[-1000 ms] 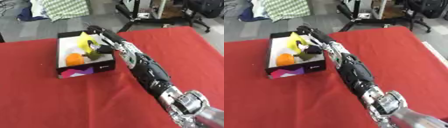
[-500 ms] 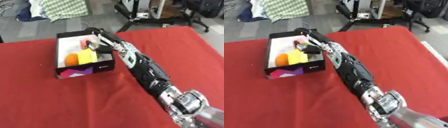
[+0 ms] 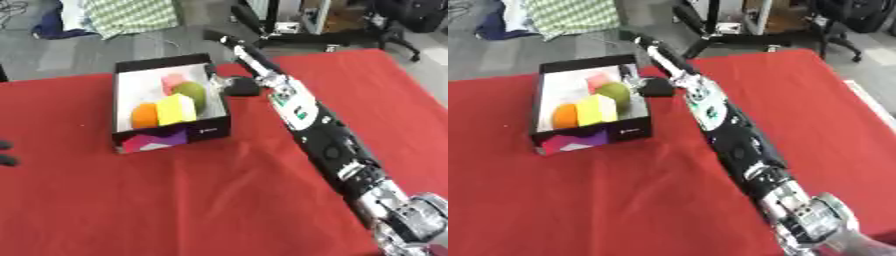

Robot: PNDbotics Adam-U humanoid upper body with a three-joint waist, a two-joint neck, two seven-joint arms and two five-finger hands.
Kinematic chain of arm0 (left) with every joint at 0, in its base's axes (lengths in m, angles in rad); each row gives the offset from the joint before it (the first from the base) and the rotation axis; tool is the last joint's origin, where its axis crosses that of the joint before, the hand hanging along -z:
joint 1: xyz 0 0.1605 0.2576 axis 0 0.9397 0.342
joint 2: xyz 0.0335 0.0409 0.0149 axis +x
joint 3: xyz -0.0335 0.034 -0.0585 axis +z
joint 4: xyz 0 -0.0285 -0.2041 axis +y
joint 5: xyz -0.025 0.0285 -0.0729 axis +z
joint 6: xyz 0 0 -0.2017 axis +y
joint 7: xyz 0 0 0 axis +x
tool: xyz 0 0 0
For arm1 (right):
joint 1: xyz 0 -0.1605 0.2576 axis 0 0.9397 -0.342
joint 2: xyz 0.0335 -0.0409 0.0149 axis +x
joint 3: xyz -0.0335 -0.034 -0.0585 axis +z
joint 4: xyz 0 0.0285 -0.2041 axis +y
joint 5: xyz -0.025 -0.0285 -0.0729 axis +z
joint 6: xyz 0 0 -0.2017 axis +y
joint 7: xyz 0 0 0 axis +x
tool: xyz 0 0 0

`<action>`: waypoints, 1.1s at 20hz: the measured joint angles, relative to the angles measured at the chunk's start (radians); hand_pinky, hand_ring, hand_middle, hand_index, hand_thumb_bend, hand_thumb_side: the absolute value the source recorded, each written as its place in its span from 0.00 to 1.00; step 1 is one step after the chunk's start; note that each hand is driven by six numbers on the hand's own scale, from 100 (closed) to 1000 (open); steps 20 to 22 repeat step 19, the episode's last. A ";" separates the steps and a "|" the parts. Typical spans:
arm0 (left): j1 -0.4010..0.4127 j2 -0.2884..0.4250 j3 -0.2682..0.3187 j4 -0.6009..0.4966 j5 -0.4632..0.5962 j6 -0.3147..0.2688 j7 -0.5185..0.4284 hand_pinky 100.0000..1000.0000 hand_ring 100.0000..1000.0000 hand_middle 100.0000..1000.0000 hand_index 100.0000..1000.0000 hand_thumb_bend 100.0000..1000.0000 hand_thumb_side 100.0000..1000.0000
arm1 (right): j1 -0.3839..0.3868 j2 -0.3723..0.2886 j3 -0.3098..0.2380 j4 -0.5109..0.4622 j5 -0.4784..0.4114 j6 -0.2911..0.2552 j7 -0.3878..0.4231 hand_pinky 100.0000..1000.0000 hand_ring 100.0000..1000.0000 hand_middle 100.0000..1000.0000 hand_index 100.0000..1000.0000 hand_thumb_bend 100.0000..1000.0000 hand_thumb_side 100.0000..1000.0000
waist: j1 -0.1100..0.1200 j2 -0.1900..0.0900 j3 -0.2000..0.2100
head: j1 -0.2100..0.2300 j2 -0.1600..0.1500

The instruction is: Pick up objects on the table and place them in the box.

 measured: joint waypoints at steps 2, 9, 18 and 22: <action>0.004 0.000 0.004 0.000 0.001 -0.005 0.013 0.73 0.46 0.50 0.88 0.00 0.96 | 0.099 -0.028 -0.004 -0.135 -0.129 0.040 0.042 1.00 0.95 0.85 1.00 0.00 0.46 | -0.005 0.000 -0.009 | 0.027 0.004; 0.020 0.003 0.007 0.001 0.013 -0.026 0.052 0.73 0.46 0.51 0.87 0.00 0.96 | 0.410 -0.025 -0.086 -0.452 -0.324 0.172 0.139 1.00 0.93 0.79 1.00 0.00 0.55 | -0.005 -0.001 -0.038 | 0.140 0.030; 0.045 0.007 0.007 0.008 0.031 -0.055 0.073 0.74 0.48 0.53 0.88 0.00 0.96 | 0.670 0.106 -0.162 -0.592 -0.355 0.292 0.149 1.00 0.92 0.76 0.98 0.00 0.74 | -0.005 -0.007 -0.083 | 0.223 0.030; 0.045 0.007 0.007 0.009 0.032 -0.058 0.073 0.74 0.48 0.54 0.88 0.00 0.96 | 0.689 0.119 -0.167 -0.602 -0.355 0.303 0.147 1.00 0.92 0.76 0.98 0.00 0.75 | -0.005 -0.007 -0.085 | 0.224 0.030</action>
